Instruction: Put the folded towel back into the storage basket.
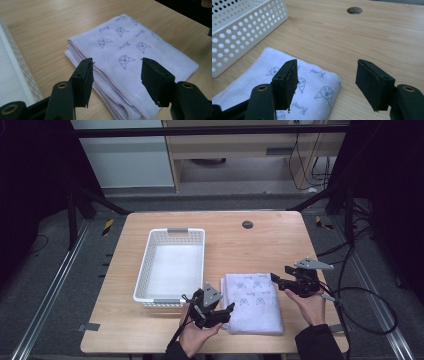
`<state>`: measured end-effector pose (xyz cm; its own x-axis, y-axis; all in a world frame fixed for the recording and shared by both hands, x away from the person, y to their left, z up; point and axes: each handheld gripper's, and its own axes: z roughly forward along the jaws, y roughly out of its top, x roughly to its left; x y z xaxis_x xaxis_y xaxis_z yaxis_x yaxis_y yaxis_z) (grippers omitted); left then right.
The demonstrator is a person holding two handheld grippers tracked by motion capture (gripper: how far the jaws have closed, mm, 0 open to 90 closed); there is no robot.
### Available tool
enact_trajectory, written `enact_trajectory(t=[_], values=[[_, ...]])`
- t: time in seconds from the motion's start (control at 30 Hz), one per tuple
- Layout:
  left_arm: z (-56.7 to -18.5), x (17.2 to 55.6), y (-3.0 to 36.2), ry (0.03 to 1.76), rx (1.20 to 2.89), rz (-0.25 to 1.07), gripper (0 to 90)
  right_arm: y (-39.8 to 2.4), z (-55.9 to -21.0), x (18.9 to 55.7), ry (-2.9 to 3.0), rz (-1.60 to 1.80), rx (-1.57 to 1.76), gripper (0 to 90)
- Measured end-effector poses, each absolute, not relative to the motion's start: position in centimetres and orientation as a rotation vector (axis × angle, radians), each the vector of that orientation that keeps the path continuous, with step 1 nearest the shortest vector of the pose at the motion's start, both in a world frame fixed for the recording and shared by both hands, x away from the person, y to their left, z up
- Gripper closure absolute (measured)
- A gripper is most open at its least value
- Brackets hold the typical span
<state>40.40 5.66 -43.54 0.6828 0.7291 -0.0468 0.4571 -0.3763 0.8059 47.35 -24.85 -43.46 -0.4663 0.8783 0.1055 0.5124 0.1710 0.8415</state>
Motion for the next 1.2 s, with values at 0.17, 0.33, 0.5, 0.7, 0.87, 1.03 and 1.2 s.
enact_trajectory(t=[0.17,0.33,0.5,0.7,0.87,1.03,1.2], values=[[-44.4,40.5,5.3,0.928,2.051,0.391,42.5,-24.3,-44.0,47.5,2.072,1.197,1.307,34.1],[-45.0,40.5,5.0,0.937,2.059,0.388,42.2,-23.9,-44.5,47.8,2.089,1.179,1.311,34.1],[-45.8,40.6,4.7,0.963,2.075,0.383,41.8,-23.6,-44.9,48.1,2.105,1.158,1.307,34.5],[-46.8,41.0,4.6,1.007,2.087,0.367,41.3,-24.0,-46.3,48.5,2.123,1.140,1.359,36.4],[-47.6,41.3,4.4,1.016,2.090,0.350,40.1,-23.9,-46.9,48.7,2.132,1.127,1.372,37.8],[-48.3,41.3,4.2,1.037,2.107,0.360,38.2,-23.6,-47.4,48.8,2.152,1.111,1.371,38.2],[-48.9,41.4,4.1,1.033,2.117,0.372,35.6,-23.5,-47.8,48.8,2.160,1.104,1.385,38.1]])
